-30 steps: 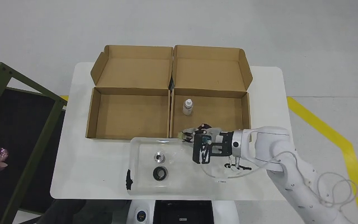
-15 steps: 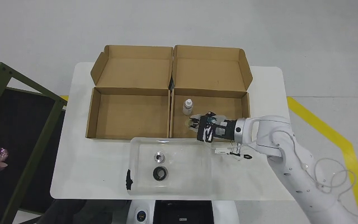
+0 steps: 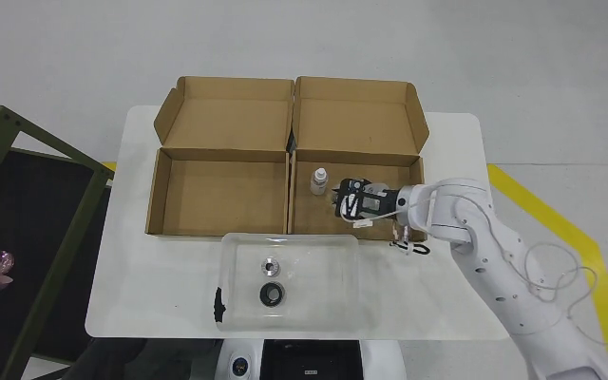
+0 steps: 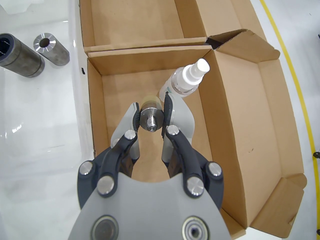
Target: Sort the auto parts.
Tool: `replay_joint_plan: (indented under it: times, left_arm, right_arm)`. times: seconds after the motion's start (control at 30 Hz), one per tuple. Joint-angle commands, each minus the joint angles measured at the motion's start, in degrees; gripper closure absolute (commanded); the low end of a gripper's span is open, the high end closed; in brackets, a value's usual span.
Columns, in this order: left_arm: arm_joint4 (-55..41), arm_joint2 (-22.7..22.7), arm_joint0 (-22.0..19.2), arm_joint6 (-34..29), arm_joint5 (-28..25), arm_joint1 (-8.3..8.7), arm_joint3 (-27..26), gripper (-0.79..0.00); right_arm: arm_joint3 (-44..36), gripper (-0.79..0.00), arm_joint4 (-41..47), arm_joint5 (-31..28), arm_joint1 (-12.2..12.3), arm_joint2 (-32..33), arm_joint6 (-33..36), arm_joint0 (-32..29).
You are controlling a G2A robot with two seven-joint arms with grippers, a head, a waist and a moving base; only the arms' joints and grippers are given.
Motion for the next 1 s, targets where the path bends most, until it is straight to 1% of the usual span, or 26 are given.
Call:
replay_joint_plan:
  times: [0.0,0.4,0.67,0.77,0.83,0.93,0.97]
  left_arm:
    - [0.0,0.0,0.0,0.0,0.0,0.0,0.0,-0.785]
    - [0.0,0.0,0.0,0.0,0.0,0.0,0.0,-0.785]
    - [0.0,0.0,0.0,0.0,0.0,0.0,0.0,-0.785]
    - [0.0,0.0,0.0,0.0,0.0,0.0,0.0,-0.785]
    - [0.0,0.0,0.0,0.0,0.0,0.0,0.0,-0.785]
    - [0.0,0.0,0.0,0.0,0.0,0.0,0.0,-0.785]
    - [0.0,0.0,0.0,0.0,0.0,0.0,0.0,-0.785]
  right_arm:
    - [1.32,0.0,0.1,0.35,-0.16,-0.62,0.67,0.92]
    - [9.43,0.0,0.63,2.13,-1.66,-5.64,4.24,6.75]
    - [13.84,0.0,0.39,3.13,-2.69,-8.48,4.91,9.57]
    - [15.06,-0.012,0.0,3.1,-3.0,-9.41,5.27,10.39]
    - [15.67,-0.025,-0.21,3.06,-3.21,-10.02,5.49,10.9]
    - [16.49,-0.117,-0.14,3.21,-3.52,-10.71,5.34,11.47]
    - [16.72,-0.172,-0.14,3.27,-3.62,-10.94,5.24,11.63]
